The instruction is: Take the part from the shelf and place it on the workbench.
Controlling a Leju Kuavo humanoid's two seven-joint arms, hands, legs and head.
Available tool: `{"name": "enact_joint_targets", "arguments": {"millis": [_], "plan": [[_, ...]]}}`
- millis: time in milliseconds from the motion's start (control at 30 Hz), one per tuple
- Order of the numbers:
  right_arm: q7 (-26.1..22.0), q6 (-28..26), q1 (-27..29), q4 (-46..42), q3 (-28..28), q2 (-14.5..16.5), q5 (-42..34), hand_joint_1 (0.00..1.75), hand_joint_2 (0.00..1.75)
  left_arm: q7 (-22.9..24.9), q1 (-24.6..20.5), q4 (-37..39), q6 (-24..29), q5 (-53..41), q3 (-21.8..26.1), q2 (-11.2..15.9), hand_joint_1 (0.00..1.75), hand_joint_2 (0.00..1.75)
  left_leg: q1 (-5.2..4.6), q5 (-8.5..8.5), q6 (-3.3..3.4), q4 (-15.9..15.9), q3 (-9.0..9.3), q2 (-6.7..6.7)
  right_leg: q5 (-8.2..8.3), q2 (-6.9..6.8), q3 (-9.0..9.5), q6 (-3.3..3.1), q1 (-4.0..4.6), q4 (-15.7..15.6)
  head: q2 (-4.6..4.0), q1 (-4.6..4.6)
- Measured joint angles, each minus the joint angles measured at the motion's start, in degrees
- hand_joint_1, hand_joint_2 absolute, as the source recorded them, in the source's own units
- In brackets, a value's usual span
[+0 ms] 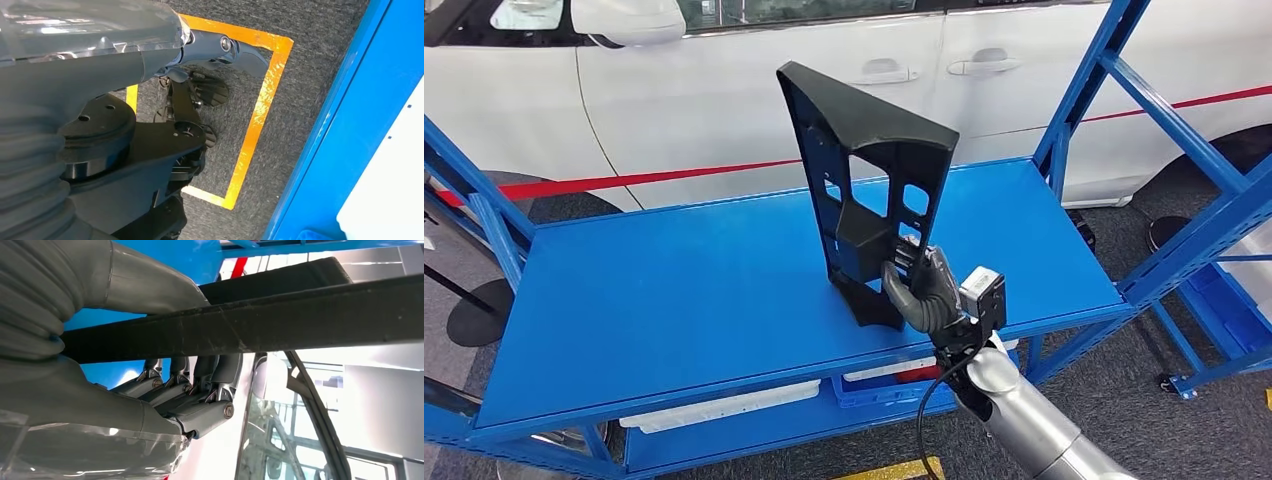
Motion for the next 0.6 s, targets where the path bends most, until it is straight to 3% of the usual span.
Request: {"name": "enact_joint_targets", "arguments": {"millis": [267, 600], "plan": [[-0.15, 1.49, 4.4, -3.37, -0.1, 3.34, 6.53, 1.75, 1.75, -0.51, 0.14, 0.0, -1.77, 0.86, 0.0, 0.09, 0.0, 1.75, 0.02, -0.16, -0.04, 0.0, 0.09, 0.04, -0.08, 0.06, 0.02, -0.02, 0.03, 0.0, 0.0, 0.0], [1.21, 2.75, 7.25, -7.44, -1.4, 5.46, 11.06, 1.75, 1.75, -1.28, -0.08, 0.0, 0.34, -0.34, -0.03, 0.14, 0.0, 1.75, 0.03, -0.15, -0.03, 0.0, 0.06, 0.03, -0.08, 0.05, 0.01, -0.02, 0.03, 0.01, 0.0, 0.0]]}}
